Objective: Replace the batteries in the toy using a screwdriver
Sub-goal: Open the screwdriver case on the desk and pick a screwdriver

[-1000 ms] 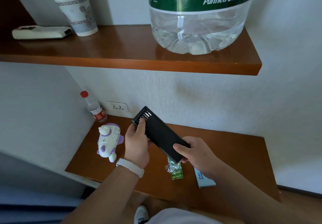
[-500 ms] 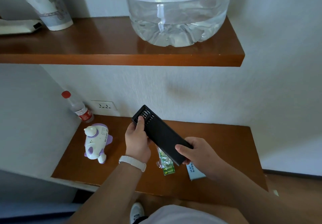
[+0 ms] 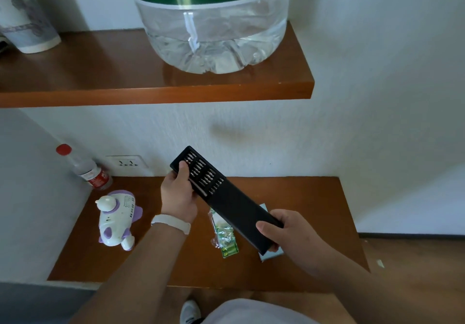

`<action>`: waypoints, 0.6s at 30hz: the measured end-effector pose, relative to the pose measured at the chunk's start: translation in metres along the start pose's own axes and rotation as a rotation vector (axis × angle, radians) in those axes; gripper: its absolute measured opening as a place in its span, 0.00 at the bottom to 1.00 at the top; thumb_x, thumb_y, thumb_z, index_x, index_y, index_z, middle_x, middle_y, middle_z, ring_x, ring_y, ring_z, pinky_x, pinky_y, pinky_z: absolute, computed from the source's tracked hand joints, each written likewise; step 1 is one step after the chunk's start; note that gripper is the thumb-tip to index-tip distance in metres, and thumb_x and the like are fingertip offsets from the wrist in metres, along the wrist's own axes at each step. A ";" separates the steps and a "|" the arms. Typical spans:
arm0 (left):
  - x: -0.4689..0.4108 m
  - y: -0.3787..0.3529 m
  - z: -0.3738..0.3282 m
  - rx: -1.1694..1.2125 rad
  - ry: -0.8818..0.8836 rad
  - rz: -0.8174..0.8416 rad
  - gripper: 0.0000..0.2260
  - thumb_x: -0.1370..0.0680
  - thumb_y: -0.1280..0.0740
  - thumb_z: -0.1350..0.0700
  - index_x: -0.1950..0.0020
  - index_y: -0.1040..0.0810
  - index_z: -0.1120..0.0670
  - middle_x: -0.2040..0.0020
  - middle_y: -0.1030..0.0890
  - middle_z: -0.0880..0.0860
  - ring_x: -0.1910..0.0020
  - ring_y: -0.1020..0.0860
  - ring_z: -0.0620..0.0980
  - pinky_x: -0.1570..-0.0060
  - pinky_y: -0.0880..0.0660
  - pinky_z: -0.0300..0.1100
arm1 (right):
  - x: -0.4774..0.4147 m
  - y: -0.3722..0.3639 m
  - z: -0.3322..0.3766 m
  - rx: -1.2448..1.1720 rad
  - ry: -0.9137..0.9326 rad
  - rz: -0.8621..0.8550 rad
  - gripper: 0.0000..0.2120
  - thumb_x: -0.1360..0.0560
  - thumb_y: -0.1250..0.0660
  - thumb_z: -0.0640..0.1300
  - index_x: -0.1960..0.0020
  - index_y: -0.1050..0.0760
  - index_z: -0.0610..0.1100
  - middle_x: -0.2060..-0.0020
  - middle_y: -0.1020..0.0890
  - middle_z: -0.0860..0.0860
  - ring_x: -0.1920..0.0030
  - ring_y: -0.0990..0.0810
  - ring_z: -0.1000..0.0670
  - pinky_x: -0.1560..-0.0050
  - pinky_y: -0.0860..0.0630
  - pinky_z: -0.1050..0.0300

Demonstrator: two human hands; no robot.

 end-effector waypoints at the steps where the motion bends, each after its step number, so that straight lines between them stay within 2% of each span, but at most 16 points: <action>1: -0.004 0.002 -0.002 -0.019 0.000 0.002 0.08 0.17 0.37 0.50 0.45 0.22 0.53 0.48 0.16 0.54 0.50 0.17 0.54 0.49 0.19 0.53 | 0.002 0.001 -0.003 0.019 -0.012 0.016 0.11 0.20 0.36 0.51 0.50 0.23 0.43 0.57 0.19 0.42 0.58 0.18 0.45 0.54 0.18 0.51; 5: -0.010 0.004 0.003 -0.062 0.006 0.013 0.10 0.17 0.37 0.50 0.40 0.23 0.55 0.48 0.16 0.54 0.49 0.17 0.54 0.53 0.19 0.50 | 0.009 0.002 -0.010 0.000 -0.044 0.035 0.11 0.20 0.37 0.52 0.49 0.24 0.45 0.58 0.19 0.48 0.58 0.18 0.52 0.57 0.20 0.62; 10: -0.025 0.017 -0.005 -0.132 -0.077 -0.079 0.10 0.17 0.37 0.49 0.40 0.24 0.54 0.46 0.17 0.55 0.48 0.17 0.54 0.51 0.18 0.52 | 0.018 0.017 -0.025 -0.031 -0.081 0.031 0.08 0.21 0.35 0.49 0.52 0.24 0.44 0.62 0.20 0.52 0.62 0.19 0.57 0.60 0.24 0.65; 13: -0.030 0.024 -0.004 -0.229 -0.081 -0.056 0.10 0.17 0.36 0.48 0.43 0.23 0.53 0.47 0.16 0.55 0.48 0.17 0.54 0.49 0.18 0.54 | 0.019 0.030 -0.039 0.030 -0.095 -0.039 0.07 0.20 0.35 0.48 0.54 0.25 0.44 0.63 0.20 0.51 0.66 0.20 0.61 0.64 0.26 0.67; 18: -0.020 0.019 0.031 -0.295 0.028 0.012 0.10 0.17 0.36 0.51 0.41 0.23 0.56 0.49 0.17 0.55 0.53 0.17 0.52 0.58 0.20 0.48 | 0.009 0.040 -0.070 0.157 -0.119 -0.184 0.09 0.20 0.36 0.48 0.55 0.26 0.44 0.67 0.21 0.52 0.70 0.23 0.60 0.70 0.30 0.67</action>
Point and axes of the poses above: each hand's wrist, its own x-axis away from the middle knuckle, its own y-axis out of the back of the hand, z = x × y, the point moved 3 cm from there along -x, towards the middle knuckle
